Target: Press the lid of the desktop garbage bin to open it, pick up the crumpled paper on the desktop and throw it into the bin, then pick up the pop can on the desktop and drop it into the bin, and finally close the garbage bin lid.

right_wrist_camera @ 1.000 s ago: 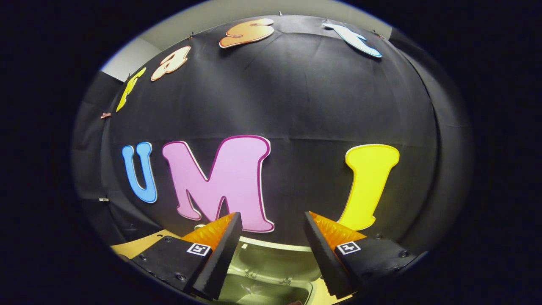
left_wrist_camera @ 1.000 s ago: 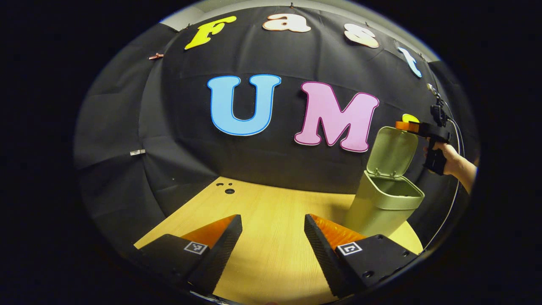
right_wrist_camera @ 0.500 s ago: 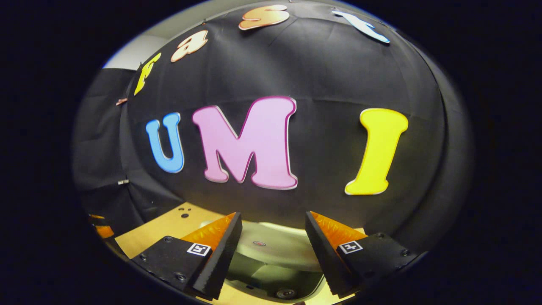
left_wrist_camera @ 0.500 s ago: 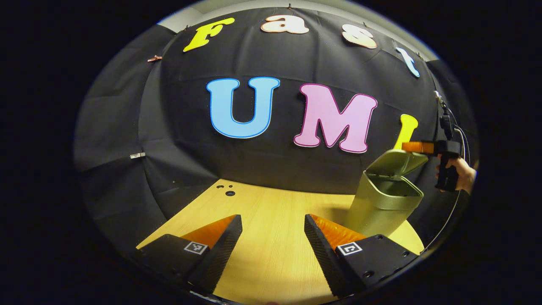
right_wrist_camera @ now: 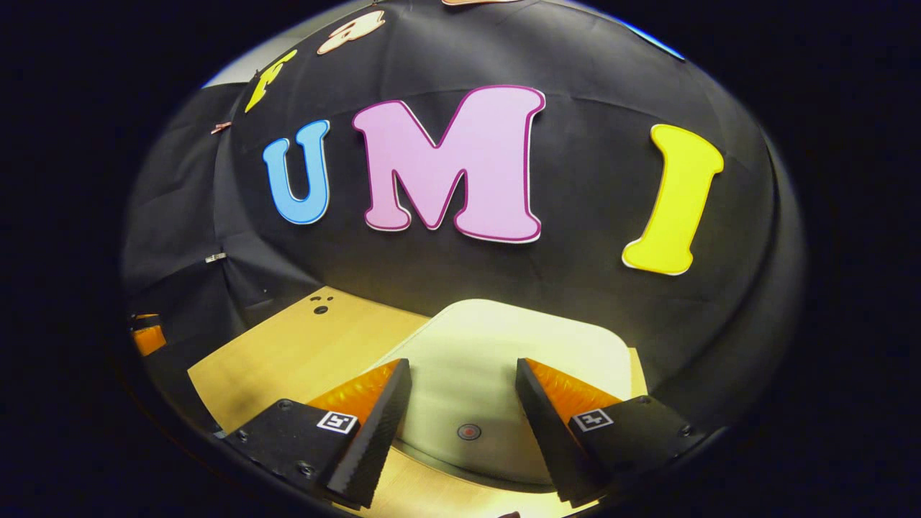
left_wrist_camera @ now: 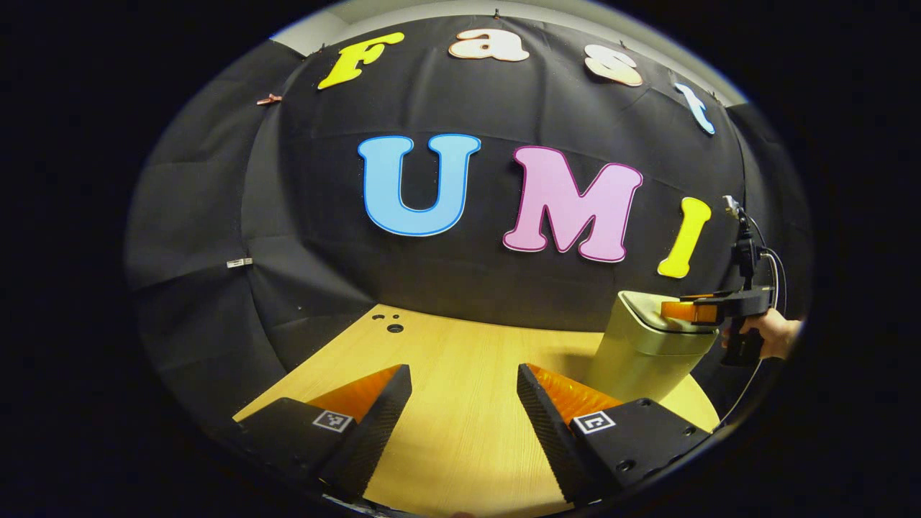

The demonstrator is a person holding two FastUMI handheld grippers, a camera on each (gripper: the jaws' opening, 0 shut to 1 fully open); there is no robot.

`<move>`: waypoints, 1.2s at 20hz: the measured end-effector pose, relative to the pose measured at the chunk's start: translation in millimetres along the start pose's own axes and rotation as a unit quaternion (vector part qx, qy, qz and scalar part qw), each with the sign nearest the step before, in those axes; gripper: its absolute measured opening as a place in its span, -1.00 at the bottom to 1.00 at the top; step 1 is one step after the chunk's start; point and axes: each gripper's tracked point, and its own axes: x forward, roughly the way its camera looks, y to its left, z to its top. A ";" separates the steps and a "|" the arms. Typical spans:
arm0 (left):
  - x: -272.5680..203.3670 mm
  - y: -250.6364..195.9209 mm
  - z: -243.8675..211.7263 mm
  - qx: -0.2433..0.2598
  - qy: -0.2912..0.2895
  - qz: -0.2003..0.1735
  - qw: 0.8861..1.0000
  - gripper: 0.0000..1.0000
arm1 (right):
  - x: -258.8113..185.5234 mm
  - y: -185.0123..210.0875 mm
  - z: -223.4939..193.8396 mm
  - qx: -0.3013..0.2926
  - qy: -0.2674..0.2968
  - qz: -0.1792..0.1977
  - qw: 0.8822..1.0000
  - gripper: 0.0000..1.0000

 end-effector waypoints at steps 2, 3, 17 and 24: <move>0.2 1.9 -1.0 0.000 0.002 0.001 1.000 0.91 | 0.8 0.2 -0.7 0.006 -0.006 0.000 1.000 0.84; 0.6 1.9 -0.4 -0.001 0.002 0.000 1.000 0.91 | 0.0 -0.3 -1.2 0.007 -0.010 0.001 1.000 0.84; 16.5 -22.8 4.2 -0.008 -0.010 -0.067 0.998 0.91 | -0.3 3.7 -0.4 0.020 -0.036 -0.032 0.999 0.84; 34.0 -24.1 6.7 -0.006 -0.005 -0.093 0.996 0.91 | -32.9 8.4 43.0 0.032 -0.098 -0.041 0.994 0.99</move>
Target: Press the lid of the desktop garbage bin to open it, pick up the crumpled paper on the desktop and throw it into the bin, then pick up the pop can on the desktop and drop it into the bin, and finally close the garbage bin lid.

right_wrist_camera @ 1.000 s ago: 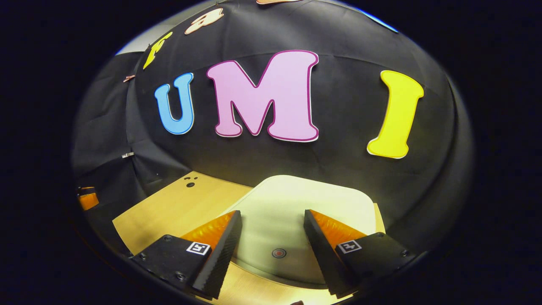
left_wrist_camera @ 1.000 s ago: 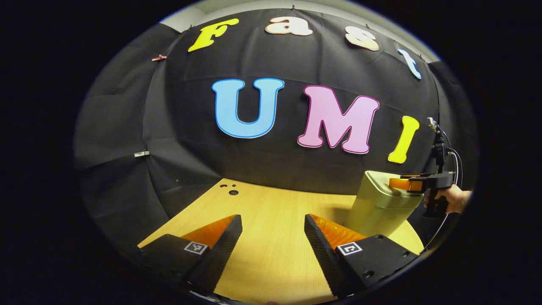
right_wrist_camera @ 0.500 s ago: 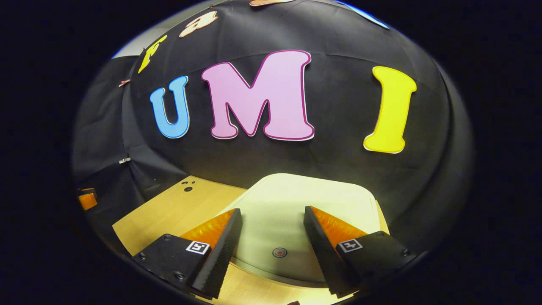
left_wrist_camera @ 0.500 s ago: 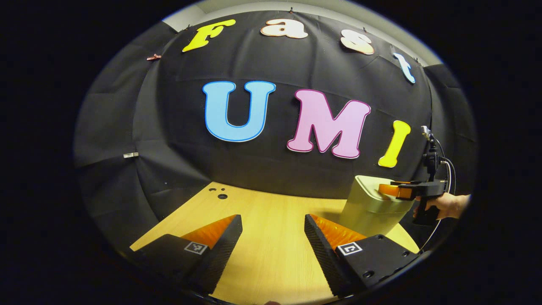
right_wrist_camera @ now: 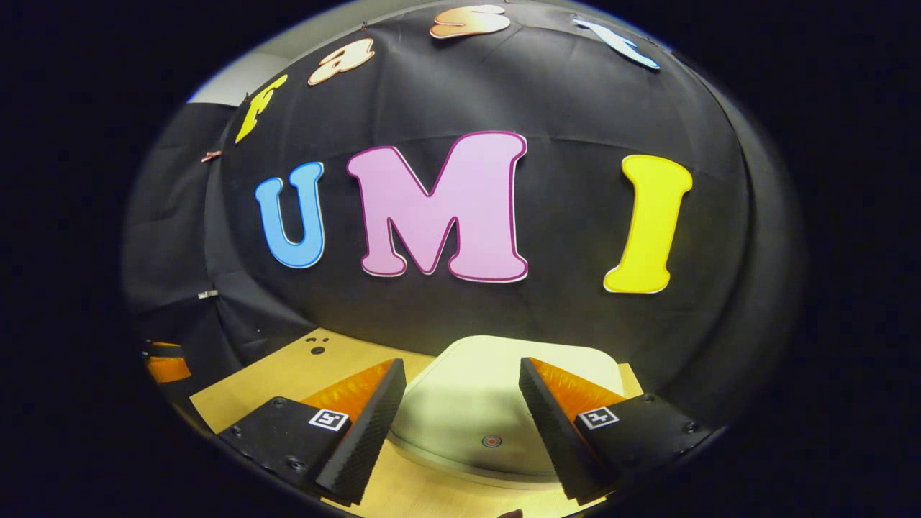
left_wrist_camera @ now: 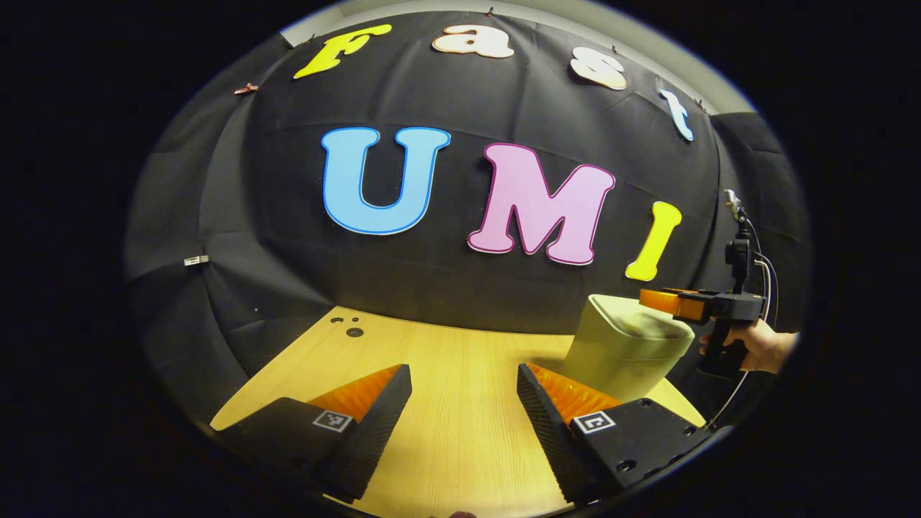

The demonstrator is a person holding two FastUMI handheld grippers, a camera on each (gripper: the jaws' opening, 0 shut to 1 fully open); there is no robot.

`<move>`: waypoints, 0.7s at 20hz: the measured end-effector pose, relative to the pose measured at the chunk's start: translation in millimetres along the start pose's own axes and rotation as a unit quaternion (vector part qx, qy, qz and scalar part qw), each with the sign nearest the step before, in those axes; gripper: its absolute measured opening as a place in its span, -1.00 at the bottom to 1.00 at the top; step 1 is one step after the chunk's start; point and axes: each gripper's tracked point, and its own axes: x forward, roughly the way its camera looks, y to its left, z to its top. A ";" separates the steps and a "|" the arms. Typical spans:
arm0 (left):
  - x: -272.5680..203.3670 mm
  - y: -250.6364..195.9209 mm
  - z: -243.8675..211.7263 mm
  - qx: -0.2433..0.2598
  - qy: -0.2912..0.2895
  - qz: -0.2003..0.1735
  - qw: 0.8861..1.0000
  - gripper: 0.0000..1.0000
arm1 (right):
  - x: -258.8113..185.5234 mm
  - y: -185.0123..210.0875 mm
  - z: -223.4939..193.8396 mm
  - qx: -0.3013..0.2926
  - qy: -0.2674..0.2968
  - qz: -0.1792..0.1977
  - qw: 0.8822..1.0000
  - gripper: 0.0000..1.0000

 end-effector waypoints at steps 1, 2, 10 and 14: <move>2.2 -1.7 2.0 0.000 -0.001 -0.005 1.000 0.91 | -6.7 -2.8 4.2 0.006 -0.005 -0.005 1.000 0.99; 5.4 -3.5 3.3 0.002 -0.002 -0.011 1.000 0.91 | -14.4 -5.6 9.3 0.013 -0.012 -0.010 1.000 0.99; 26.8 -45.7 18.8 0.041 -0.021 -0.093 0.995 0.91 | -121.1 -26.2 63.8 0.009 -0.107 -0.073 0.992 0.99; 29.4 -68.1 29.0 0.062 -0.039 -0.121 0.990 0.91 | -172.9 -33.8 76.5 0.008 -0.127 -0.102 0.987 0.99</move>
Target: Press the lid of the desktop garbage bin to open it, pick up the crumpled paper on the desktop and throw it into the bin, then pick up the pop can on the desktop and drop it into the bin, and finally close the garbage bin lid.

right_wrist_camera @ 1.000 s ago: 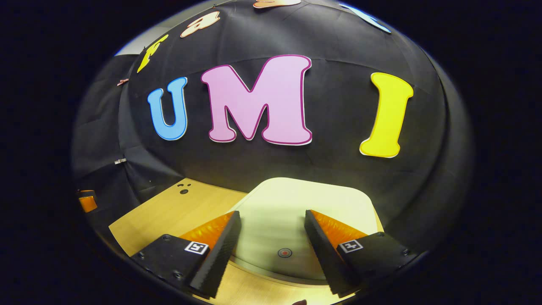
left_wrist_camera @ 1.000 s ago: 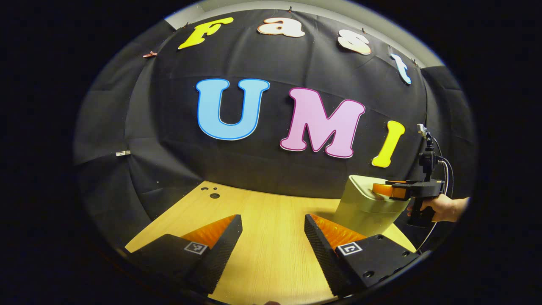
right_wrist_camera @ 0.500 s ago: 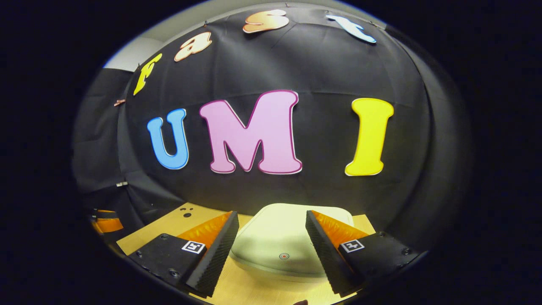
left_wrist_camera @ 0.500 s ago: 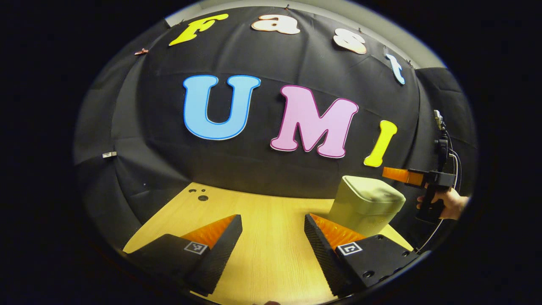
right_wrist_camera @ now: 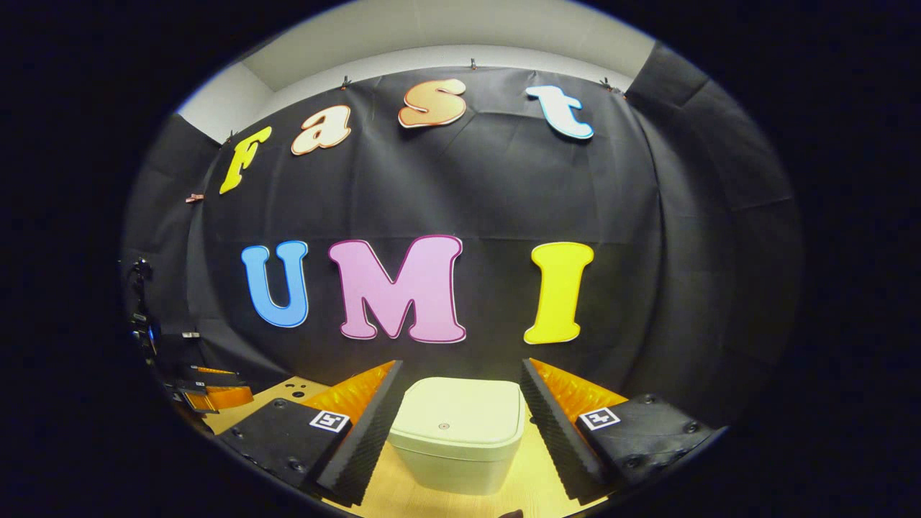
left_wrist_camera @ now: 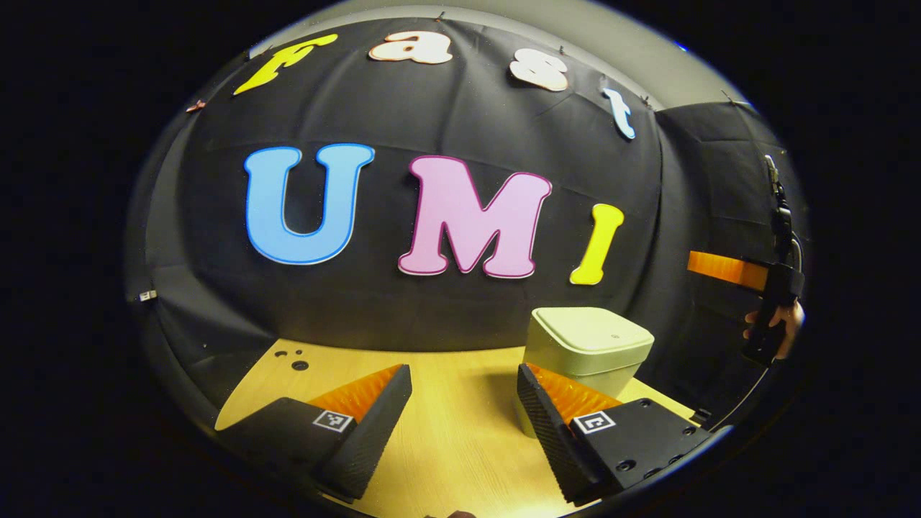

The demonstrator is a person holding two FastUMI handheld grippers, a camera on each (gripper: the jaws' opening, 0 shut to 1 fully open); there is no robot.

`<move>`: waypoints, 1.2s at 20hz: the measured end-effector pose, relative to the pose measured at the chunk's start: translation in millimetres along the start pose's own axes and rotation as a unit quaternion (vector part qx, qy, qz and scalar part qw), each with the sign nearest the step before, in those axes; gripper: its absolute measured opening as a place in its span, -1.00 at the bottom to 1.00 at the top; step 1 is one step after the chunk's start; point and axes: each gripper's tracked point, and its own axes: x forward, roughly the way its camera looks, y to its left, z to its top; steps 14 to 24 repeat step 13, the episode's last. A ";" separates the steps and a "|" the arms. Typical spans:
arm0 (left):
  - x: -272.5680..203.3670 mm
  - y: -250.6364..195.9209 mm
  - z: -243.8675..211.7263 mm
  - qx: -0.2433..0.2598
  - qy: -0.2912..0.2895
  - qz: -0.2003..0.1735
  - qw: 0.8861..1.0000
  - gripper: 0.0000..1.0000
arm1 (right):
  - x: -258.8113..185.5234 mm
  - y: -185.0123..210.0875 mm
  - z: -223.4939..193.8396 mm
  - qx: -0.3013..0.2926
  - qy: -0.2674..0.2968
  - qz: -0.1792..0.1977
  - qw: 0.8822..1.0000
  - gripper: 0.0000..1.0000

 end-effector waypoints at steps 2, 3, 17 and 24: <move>0.7 -6.2 4.3 0.008 -0.004 -0.003 1.000 0.91 | -9.3 -3.5 -0.3 0.004 0.000 -0.002 1.000 0.99; 0.2 -9.0 6.9 0.010 -0.005 -0.003 1.000 0.91 | -12.7 -4.2 -2.5 0.006 0.002 0.000 1.000 0.99; -15.3 -16.4 17.2 0.010 -0.017 0.069 0.997 0.90 | -14.0 -7.1 -24.3 -0.009 0.016 0.075 0.997 0.99; -15.3 -16.4 17.2 0.010 -0.017 0.069 0.997 0.90 | -14.0 -7.1 -24.3 -0.009 0.016 0.075 0.997 0.99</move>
